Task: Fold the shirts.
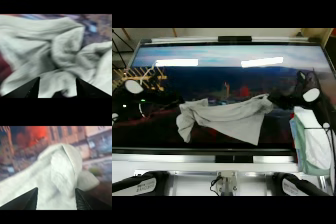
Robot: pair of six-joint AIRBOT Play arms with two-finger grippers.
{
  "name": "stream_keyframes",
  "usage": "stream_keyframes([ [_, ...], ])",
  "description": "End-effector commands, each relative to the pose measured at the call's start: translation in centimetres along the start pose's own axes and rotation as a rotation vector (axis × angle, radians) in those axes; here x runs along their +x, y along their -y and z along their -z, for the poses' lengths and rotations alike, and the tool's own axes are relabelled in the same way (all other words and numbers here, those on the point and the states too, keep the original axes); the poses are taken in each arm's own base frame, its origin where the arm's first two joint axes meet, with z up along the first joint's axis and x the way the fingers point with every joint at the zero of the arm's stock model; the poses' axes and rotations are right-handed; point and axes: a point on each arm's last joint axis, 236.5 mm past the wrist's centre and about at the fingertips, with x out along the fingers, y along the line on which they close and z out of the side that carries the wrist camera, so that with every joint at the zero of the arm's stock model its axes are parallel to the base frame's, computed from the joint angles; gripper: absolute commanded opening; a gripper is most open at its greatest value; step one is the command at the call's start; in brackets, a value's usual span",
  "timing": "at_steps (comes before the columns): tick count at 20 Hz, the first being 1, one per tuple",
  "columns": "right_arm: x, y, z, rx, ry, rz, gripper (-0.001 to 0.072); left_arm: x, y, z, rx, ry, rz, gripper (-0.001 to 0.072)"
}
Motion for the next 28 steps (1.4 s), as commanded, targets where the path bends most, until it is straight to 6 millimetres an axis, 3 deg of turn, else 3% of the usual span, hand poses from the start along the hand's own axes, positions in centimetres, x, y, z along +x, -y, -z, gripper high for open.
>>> stream_keyframes([
  [1,-3.5,4.8,5.1,-0.088,-0.238,0.147,0.0576,-4.5,-7.2,3.8,-0.067,-0.187,-0.156,0.0555],
  [2,-3.6,5.3,6.7,-0.088,-0.299,0.148,0.0591,-3.9,-7.7,5.1,-0.091,-0.212,-0.151,0.0617],
  [3,-3.4,5.5,8.0,-0.095,-0.341,0.138,0.0669,-2.4,-7.8,6.4,-0.11,-0.239,-0.137,0.0617],
  [5,-2.6,5.2,10.2,-0.065,-0.396,0.105,0.067,1.3,-7.0,8.3,-0.129,-0.241,-0.072,0.0616],
  [8,-1.3,4.1,13.2,-0.047,-0.459,0.062,0.0671,5.5,-5.3,8.3,-0.187,-0.145,0.004,0.0611],
  [10,-0.7,3.8,14.7,-0.065,-0.488,0.063,0.0671,6.8,-4.7,8.1,-0.173,-0.122,0.005,0.0605],
  [11,-0.3,3.7,15.1,-0.074,-0.491,0.065,0.0671,7.3,-4.5,7.9,-0.165,-0.115,0.003,0.0574],
  [12,0.2,3.6,15.5,-0.08,-0.49,0.067,0.0671,7.5,-4.4,7.9,-0.162,-0.11,0.001,0.0409],
  [13,0.8,3.7,15.9,-0.072,-0.493,0.073,0.0671,7.5,-4.3,7.7,-0.159,-0.105,0.001,0.018],
  [14,1.5,3.8,16.5,-0.056,-0.511,0.081,0.067,7.4,-4.2,7.7,-0.138,-0.105,0.003,0.0044],
  [21,6.1,-0.4,20.9,-0.065,-0.615,0.013,0.0669,5.0,-2.6,6.4,-0.059,-0.039,0.028,0.0038],
  [22,6.3,-1.1,21.5,-0.065,-0.63,0.001,0.065,4.5,-2.4,6.2,-0.051,-0.022,0.032,0.0037],
  [23,6.4,-1.8,21.8,-0.067,-0.633,-0.011,0.0513,3.9,-2.1,5.9,-0.042,-0.005,0.035,0.0037],
  [24,6.5,-2.3,21.9,-0.066,-0.629,-0.023,0.0271,3.2,-1.7,5.6,-0.028,0.016,0.039,0.0037],
  [25,6.5,-2.8,21.8,-0.054,-0.63,-0.037,0.0083,2.4,-1.3,5.1,-0.012,0.041,0.041,0.0037],
  [27,5.2,-4.4,20.1,-0.106,-0.602,-0.073,0.0078,-0.6,0.0,3.3,0.048,0.103,0.043,0.0036],
  [28,3.8,-5.8,17.9,-0.184,-0.538,-0.102,0.0078,-3.3,0.9,1.8,0.106,0.161,0.027,0.0036],
])
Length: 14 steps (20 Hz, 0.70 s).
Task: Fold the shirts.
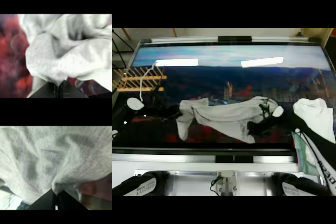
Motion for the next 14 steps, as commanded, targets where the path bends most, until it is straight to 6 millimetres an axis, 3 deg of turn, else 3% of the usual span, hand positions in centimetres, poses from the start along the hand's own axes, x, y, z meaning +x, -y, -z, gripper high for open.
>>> stream_keyframes([
  [1,-5.9,-4.1,-2.4,-0.184,0.14,-0.018,0.0078,-7.2,2.7,-4.2,0.155,0.159,-0.034,0.0035],
  [3,-16.1,-6.2,-5.7,-0.386,0.427,0.117,0.0078,-16.1,6.5,-8.1,0.299,0.374,-0.072,0.0036],
  [5,-30.7,-8.6,-6.8,-0.526,0.835,0.294,0.0078,-28.2,12.4,-10.2,0.425,0.678,-0.055,0.0036],
  [6,-38.8,-10.2,-5.5,-0.564,1.068,0.358,0.0078,-33.9,15.2,-9.8,0.475,0.818,-0.034,0.0036],
  [7,-46.2,-11.8,-2.7,-0.582,1.293,0.389,0.0078,-39.6,17.8,-8.6,0.522,0.96,-0.008,0.0036],
  [9,-56.3,-14.2,4.4,-0.594,1.639,0.363,0.0078,-48.4,21.2,-5.0,0.59,1.192,0.036,0.0036],
  [11,-60.5,-15.0,10.3,-0.587,1.811,0.29,0.0078,-54.2,22.9,-1.1,0.615,1.363,0.084,0.0036],
  [12,-60.9,-14.8,11.9,-0.565,1.834,0.255,0.0078,-55.5,23.1,0.3,0.599,1.401,0.108,0.0036],
  [14,-59.9,-13.8,12.9,-0.528,1.79,0.239,0.0078,-56.0,22.6,1.7,0.561,1.402,0.117,0.0036],
])
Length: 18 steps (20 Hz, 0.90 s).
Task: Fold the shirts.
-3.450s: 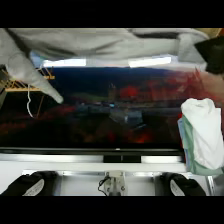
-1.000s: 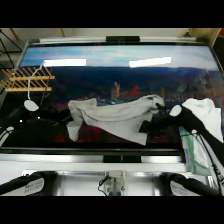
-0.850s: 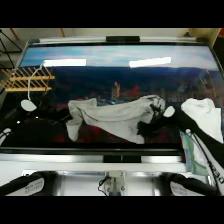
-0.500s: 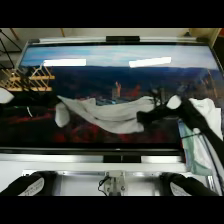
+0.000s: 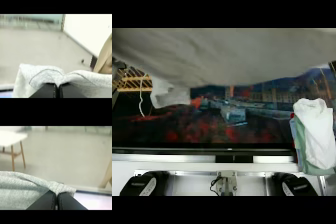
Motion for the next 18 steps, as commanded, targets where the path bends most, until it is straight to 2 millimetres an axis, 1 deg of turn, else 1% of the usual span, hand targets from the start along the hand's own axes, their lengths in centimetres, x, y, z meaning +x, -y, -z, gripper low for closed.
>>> stream_keyframes([
  [1,-5.1,1.7,-2.3,0.032,0.062,0.056,0.0078,-4.9,0.8,-3.4,-0.005,0.105,-0.031,0.0036],
  [2,-4.6,1.9,-0.7,0.026,-0.004,0.067,0.0078,-4.7,0.2,-2.4,0.006,0.066,-0.056,0.0036],
  [4,-3.2,2.8,2.6,0.003,-0.145,0.109,0.0078,-3.6,-1.6,-0.5,0.025,-0.005,-0.115,0.0036],
  [6,-1.0,3.8,6.7,-0.027,-0.32,0.161,0.0078,-1.7,-3.9,1.9,0.042,-0.075,-0.18,0.0036],
  [9,3.9,4.6,13.5,-0.091,-0.582,0.205,0.0078,2.5,-7.7,6.5,0.065,-0.217,-0.263,0.0037],
  [11,7.8,4.8,18.6,-0.13,-0.742,0.223,0.0079,6.1,-9.6,10.6,0.055,-0.333,-0.28,0.0037],
  [12,9.9,4.5,21.3,-0.137,-0.809,0.22,0.0079,8.0,-10.5,13.2,0.06,-0.4,-0.28,0.0037],
  [13,12.1,4.1,24.4,-0.142,-0.879,0.215,0.0078,9.9,-11.5,16.4,0.048,-0.479,-0.284,0.0037],
  [14,14.3,3.8,27.7,-0.145,-0.941,0.212,0.0079,11.7,-12.6,20.1,0.032,-0.565,-0.288,0.0037],
  [16,18.6,3.0,33.6,-0.16,-1.009,0.196,0.0079,14.5,-14.4,27.5,0.003,-0.731,-0.295,0.0037],
  [18,22.3,2.3,38.6,-0.161,-1.018,0.186,0.0086,16.7,-16.0,34.0,-0.024,-0.865,-0.299,0.0037],
])
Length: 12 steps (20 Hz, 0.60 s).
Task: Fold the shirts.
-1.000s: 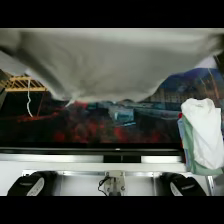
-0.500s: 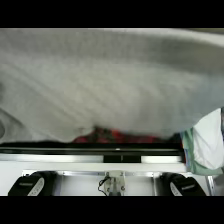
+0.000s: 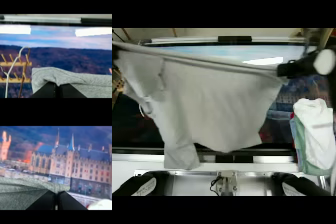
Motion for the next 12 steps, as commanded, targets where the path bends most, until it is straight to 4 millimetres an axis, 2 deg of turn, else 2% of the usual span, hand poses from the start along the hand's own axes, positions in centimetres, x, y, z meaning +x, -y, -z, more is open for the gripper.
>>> stream_keyframes([
  [1,10.9,-1.0,0.3,-0.005,-0.053,0.067,0.0086,10.5,-0.6,7.0,-0.003,-0.25,-0.006,0.0038],
  [3,14.0,-2.2,0.6,0.104,-0.052,0.049,0.0086,14.6,-0.4,10.6,-0.02,-0.36,0.008,0.0038],
  [5,16.2,-3.3,1.8,0.157,-0.091,0.028,0.0085,17.6,0.9,13.7,-0.073,-0.445,0.061,0.0038],
  [8,18.8,-5.3,5.4,0.141,-0.225,-0.017,0.0079,20.5,4.2,17.5,-0.181,-0.553,0.172,0.0038],
  [10,19.2,-6.3,6.7,0.162,-0.275,-0.045,0.0096,21.1,5.7,19.6,-0.193,-0.62,0.205,0.0039],
  [11,19.0,-6.2,6.4,0.164,-0.268,-0.046,0.0168,21.0,6.3,20.3,-0.191,-0.648,0.216,0.0096],
  [12,18.3,-5.7,5.8,0.136,-0.247,-0.038,0.0395,20.5,6.3,20.8,-0.187,-0.681,0.22,0.0278],
])
